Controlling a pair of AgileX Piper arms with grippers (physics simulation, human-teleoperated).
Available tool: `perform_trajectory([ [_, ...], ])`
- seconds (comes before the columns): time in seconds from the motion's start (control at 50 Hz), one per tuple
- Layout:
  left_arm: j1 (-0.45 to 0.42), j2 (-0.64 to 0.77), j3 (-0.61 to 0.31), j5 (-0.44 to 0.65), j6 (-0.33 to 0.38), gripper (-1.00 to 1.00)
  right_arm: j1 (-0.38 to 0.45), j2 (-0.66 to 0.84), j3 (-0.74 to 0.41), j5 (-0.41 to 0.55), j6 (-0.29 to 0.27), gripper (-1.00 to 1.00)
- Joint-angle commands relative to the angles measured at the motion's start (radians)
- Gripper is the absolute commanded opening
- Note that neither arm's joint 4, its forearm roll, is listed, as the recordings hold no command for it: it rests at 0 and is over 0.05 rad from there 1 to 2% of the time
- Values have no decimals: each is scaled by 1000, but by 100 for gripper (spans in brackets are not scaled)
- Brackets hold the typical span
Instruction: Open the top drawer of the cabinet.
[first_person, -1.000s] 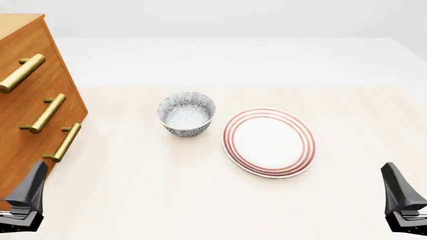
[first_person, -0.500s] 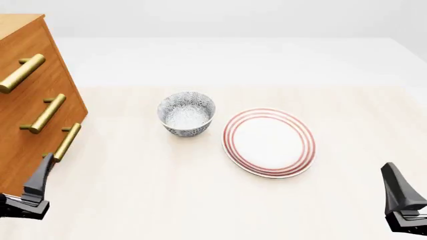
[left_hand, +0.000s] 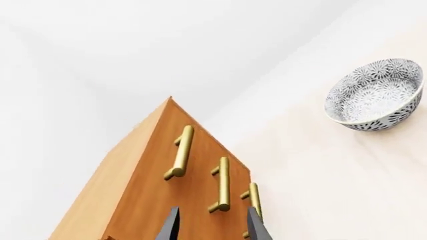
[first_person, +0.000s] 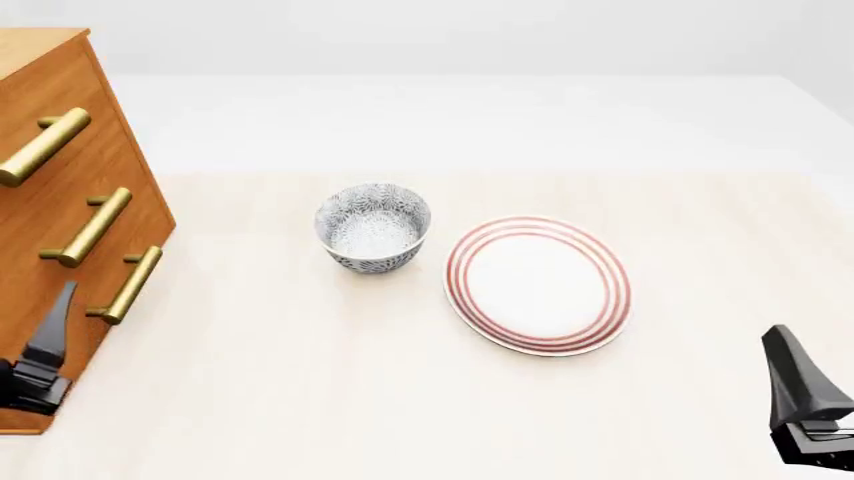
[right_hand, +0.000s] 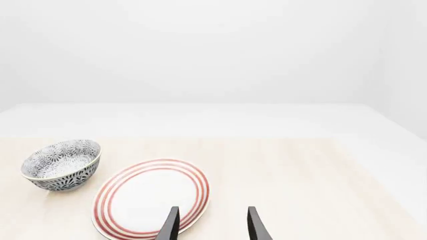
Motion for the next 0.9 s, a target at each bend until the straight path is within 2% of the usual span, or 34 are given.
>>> perform_trajectory([
  [0.02,2,73,-19,-57,155,100,0,0,1,-1,0,100],
  [0.06,4,84,-13,-74,174,100,0,0,1,-1,0,100],
  [0.1,-16,104,-46,-63,154,100,0,0,1,-1,0,100],
  [0.2,-12,157,-47,-117,240,100,0,0,1,-1,0,100],
  [0.28,-19,190,-66,-127,253,100,0,0,1,-1,0,100],
  [0.48,1,273,-60,-207,350,100,0,0,1,-1,0,100],
  [0.54,-6,293,-68,-217,349,100,0,0,1,-1,0,100],
  [0.9,10,462,-92,-364,488,100,0,0,1,-1,0,100],
])
